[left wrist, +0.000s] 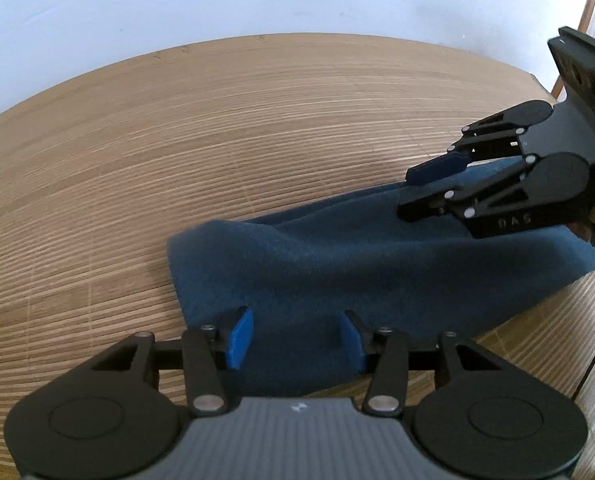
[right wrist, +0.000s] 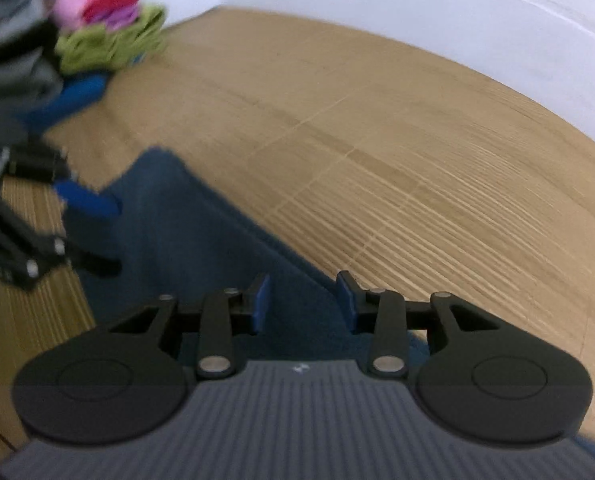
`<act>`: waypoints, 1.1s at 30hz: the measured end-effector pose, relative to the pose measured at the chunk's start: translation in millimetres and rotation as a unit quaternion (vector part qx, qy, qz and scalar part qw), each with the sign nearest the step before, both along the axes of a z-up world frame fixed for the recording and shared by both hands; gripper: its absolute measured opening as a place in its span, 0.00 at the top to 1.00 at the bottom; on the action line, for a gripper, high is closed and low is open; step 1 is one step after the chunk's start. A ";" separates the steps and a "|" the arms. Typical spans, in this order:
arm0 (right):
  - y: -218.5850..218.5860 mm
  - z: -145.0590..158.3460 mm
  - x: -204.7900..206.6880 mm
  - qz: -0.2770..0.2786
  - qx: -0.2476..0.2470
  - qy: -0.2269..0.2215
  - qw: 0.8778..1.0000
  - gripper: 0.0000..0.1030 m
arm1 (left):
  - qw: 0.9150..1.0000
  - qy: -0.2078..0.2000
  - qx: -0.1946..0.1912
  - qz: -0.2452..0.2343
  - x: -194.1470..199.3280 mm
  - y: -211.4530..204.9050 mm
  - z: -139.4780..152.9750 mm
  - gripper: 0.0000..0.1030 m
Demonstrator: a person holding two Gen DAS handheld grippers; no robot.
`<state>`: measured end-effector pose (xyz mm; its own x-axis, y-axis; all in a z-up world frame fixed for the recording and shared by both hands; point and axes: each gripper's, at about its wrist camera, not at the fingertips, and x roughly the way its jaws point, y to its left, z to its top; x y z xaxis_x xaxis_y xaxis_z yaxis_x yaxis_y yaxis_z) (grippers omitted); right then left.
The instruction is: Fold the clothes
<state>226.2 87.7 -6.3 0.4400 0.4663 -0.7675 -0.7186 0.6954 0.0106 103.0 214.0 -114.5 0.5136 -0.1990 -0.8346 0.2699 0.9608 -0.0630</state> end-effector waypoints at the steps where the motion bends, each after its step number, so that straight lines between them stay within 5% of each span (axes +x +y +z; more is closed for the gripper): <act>1: 0.7 -0.3 0.0 0.008 -0.003 -0.003 1.000 0.62 | 1.000 0.001 -0.003 0.002 0.5 1.1 -0.1 0.50; 5: 6.1 2.4 -10.1 0.031 -0.020 -0.018 0.999 0.93 | 1.000 0.000 -0.003 0.007 -3.1 -4.0 -0.9 0.48; 15: -1.9 -6.9 -6.7 -0.076 -0.027 -0.082 0.993 0.94 | 1.000 -0.004 0.011 0.007 -3.8 -10.3 -1.0 0.44; 21: -18.5 27.2 -40.1 -0.122 0.074 -0.063 0.988 0.90 | 1.000 -0.003 0.012 0.008 -6.2 -10.6 0.6 0.42; 26: -8.8 5.3 -58.2 -0.092 0.024 -0.013 0.995 0.90 | 1.000 -0.004 0.013 0.009 -8.1 -10.9 2.3 0.42; 33: 9.8 -8.5 -40.9 -0.154 0.014 -0.070 0.986 0.87 | 1.000 -0.008 0.014 0.009 -10.9 -11.5 2.1 0.40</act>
